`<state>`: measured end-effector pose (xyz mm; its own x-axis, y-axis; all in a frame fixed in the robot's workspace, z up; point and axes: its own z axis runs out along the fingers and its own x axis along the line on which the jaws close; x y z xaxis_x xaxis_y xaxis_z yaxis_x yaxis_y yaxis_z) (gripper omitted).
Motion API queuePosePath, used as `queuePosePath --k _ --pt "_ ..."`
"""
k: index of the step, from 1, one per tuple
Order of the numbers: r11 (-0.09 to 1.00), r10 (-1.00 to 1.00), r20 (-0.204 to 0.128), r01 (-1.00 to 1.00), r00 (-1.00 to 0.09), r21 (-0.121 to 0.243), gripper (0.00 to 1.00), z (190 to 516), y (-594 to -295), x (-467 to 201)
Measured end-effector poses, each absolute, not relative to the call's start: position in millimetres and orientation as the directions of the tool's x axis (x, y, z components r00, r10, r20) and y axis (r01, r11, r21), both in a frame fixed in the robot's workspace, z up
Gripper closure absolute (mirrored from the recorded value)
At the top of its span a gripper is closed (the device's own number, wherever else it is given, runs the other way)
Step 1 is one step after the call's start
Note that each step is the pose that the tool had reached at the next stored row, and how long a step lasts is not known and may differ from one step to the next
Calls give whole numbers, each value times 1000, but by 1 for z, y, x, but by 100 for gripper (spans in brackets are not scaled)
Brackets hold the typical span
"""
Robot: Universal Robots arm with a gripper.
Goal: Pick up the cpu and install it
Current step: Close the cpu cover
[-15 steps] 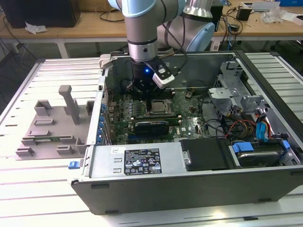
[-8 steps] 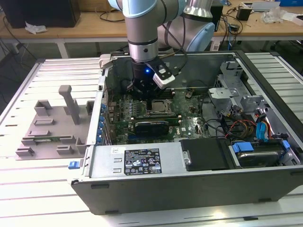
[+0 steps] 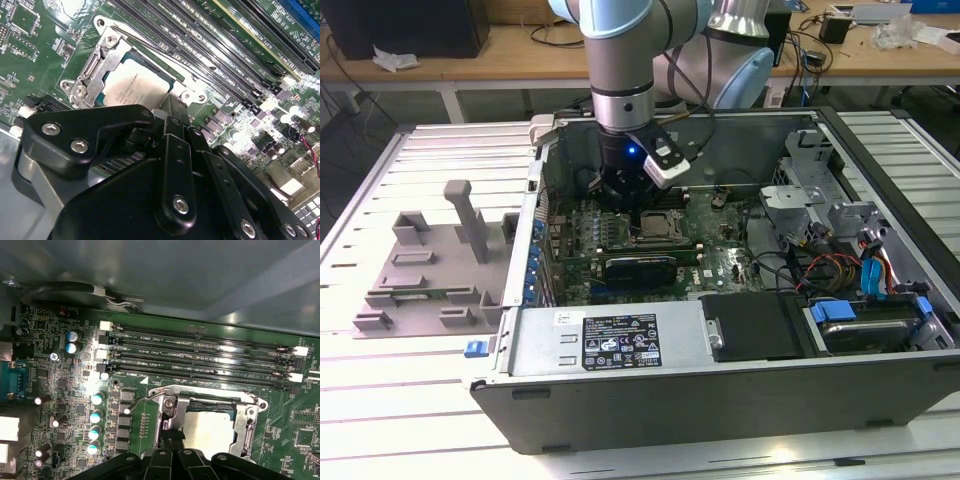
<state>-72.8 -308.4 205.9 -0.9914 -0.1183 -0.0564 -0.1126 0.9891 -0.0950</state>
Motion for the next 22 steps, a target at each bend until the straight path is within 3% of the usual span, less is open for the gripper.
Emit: queuePosePath --k 22 --pt "990 -112 -56 -107 -992 -95 89 211 -308 -61"
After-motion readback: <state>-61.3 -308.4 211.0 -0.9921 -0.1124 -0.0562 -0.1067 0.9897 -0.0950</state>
